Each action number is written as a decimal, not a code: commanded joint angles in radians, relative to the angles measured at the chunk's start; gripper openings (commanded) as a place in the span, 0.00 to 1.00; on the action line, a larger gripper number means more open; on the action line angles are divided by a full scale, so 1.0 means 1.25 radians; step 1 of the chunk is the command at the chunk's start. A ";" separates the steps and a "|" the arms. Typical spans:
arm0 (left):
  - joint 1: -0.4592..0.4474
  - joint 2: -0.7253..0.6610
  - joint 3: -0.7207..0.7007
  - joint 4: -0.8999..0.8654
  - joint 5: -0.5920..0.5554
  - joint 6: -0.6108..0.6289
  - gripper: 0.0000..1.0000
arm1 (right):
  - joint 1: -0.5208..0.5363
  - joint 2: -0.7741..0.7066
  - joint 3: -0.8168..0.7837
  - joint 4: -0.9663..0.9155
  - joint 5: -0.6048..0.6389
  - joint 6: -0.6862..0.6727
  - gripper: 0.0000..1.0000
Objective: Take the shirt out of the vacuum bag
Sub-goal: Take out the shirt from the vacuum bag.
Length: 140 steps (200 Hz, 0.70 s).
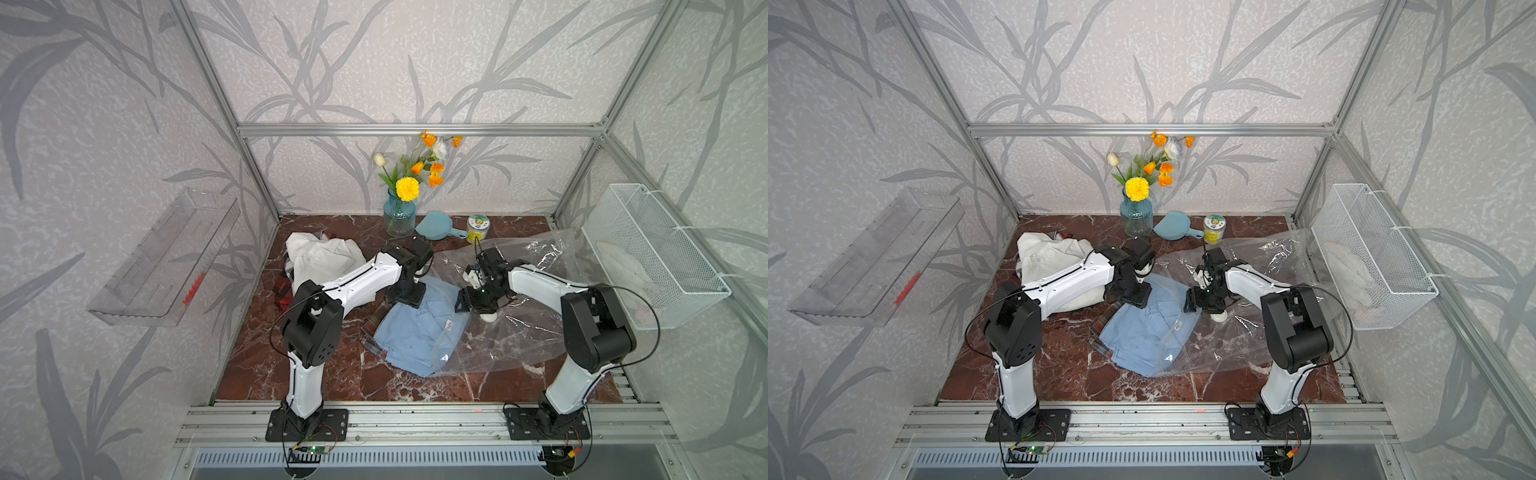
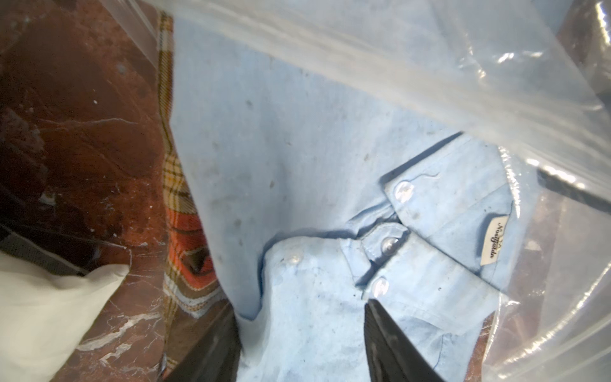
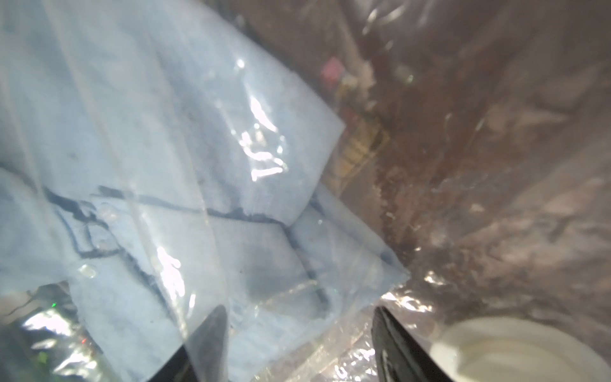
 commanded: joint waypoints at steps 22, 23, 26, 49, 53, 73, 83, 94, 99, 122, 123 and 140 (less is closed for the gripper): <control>-0.007 -0.013 -0.055 0.014 0.009 -0.022 0.54 | 0.002 0.009 0.011 -0.007 -0.008 -0.010 0.69; -0.007 -0.012 -0.055 0.013 0.008 -0.022 0.54 | 0.002 0.009 0.011 -0.006 -0.007 -0.010 0.69; -0.007 -0.009 -0.057 0.014 0.005 -0.021 0.54 | 0.002 0.009 0.010 -0.006 -0.007 -0.010 0.69; -0.008 0.011 -0.056 0.020 0.006 -0.018 0.53 | 0.002 0.010 0.011 -0.005 -0.010 -0.008 0.69; -0.008 0.014 -0.056 0.022 0.005 -0.018 0.53 | 0.002 0.010 0.011 -0.005 -0.010 -0.009 0.69; -0.009 0.025 -0.049 0.014 -0.040 -0.017 0.53 | 0.002 0.006 0.011 -0.005 -0.008 -0.008 0.69; -0.007 0.029 -0.047 0.010 -0.062 -0.017 0.53 | 0.002 0.006 0.010 -0.007 -0.008 -0.009 0.69; -0.006 0.036 -0.045 0.012 -0.079 -0.014 0.52 | 0.002 0.005 0.010 -0.007 -0.006 -0.009 0.69; -0.005 0.042 -0.043 0.012 -0.082 -0.013 0.50 | 0.002 0.006 0.011 -0.006 -0.006 -0.009 0.69; -0.004 0.076 -0.023 -0.002 -0.105 -0.006 0.31 | 0.002 0.008 0.012 -0.006 -0.009 -0.009 0.69; -0.004 0.077 -0.023 -0.002 -0.105 -0.006 0.31 | 0.002 0.008 0.011 -0.006 -0.009 -0.008 0.69; -0.004 0.090 -0.011 -0.002 -0.104 0.001 0.18 | 0.002 0.007 0.011 -0.005 -0.008 -0.008 0.69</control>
